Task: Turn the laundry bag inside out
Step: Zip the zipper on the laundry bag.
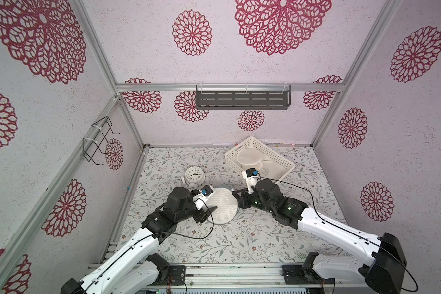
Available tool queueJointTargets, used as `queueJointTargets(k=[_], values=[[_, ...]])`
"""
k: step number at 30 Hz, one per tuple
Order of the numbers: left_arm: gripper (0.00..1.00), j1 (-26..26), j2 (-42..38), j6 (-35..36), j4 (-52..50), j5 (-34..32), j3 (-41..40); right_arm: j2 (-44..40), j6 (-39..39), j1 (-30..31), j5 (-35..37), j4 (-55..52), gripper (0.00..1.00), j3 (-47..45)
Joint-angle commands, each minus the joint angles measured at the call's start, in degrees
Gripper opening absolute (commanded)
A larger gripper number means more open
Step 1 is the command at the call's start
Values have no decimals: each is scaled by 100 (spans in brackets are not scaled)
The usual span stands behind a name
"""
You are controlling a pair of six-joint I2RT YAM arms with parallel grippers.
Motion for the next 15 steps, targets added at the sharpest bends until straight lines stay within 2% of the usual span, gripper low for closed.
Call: queueJointTargets(k=[1,5,8,11,15], values=[[77,-12,101,127,-512,-496,147,-59,-537,-69,213,-80,0,204],[78,-10,238,210,-807,-859,152,-239,-698,-202,284,-71,0,185],[78,-10,259,225,-833,-846,178,-332,-943,-216,225,-33,0,108],[76,-20,221,157,-727,-369,320,-323,-1193,-215,-33,38,0,-18],[76,-157,101,-212,223,348,256,-250,-1336,-217,-258,251,0,-187]])
